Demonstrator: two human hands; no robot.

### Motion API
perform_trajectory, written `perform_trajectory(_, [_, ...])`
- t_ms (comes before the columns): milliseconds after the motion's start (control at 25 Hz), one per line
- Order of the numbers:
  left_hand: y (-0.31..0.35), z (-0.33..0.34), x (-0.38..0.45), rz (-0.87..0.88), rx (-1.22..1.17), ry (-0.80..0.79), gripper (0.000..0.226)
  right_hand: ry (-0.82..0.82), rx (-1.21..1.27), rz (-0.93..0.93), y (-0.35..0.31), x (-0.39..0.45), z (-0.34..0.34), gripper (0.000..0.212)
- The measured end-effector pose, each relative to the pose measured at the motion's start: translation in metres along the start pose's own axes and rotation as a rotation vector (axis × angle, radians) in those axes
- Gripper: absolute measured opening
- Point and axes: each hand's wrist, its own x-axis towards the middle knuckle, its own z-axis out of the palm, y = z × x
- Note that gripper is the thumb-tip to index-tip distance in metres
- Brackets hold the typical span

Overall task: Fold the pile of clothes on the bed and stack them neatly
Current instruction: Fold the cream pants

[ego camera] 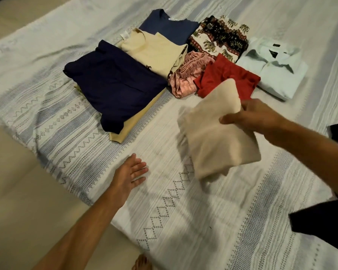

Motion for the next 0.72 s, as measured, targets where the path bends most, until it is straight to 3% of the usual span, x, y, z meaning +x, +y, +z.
perform_trajectory(160, [-0.018, -0.024, -0.009, 0.014, -0.094, -0.033, 0.045, 0.164, -0.657, -0.291, -0.06, -0.02, -0.046, 0.044])
perform_trajectory(280, [-0.029, -0.026, -0.014, 0.05, -0.148, -0.023, 0.041, 0.305, -0.95, -0.441, -0.059, -0.056, -0.025, 0.03])
perform_trajectory(360, [-0.031, -0.021, -0.017, 0.062, -0.139, -0.02, 0.039, 0.242, -1.017, -0.479, -0.032, -0.085, 0.014, 0.027])
perform_trajectory(440, [-0.033, -0.016, -0.02, 0.05, -0.094, -0.035, 0.039, -0.007, -1.047, -0.482, 0.008, -0.114, 0.061, 0.037])
perform_trajectory(520, [-0.036, -0.012, -0.024, 0.001, -0.008, -0.072, 0.04, -0.223, -1.002, -0.371, 0.049, -0.139, 0.092, 0.047])
perform_trajectory(560, [-0.037, -0.01, -0.027, -0.022, 0.066, -0.085, 0.04, -0.246, -0.957, -0.288, 0.072, -0.146, 0.101, 0.047])
perform_trajectory(640, [-0.04, -0.001, -0.034, -0.022, 0.233, -0.105, 0.037, -0.184, -0.787, -0.012, 0.118, -0.149, 0.1, 0.044])
perform_trajectory(720, [-0.046, 0.012, -0.039, 0.023, 0.362, -0.115, 0.038, -0.106, -0.414, 0.336, 0.162, -0.142, 0.089, 0.048])
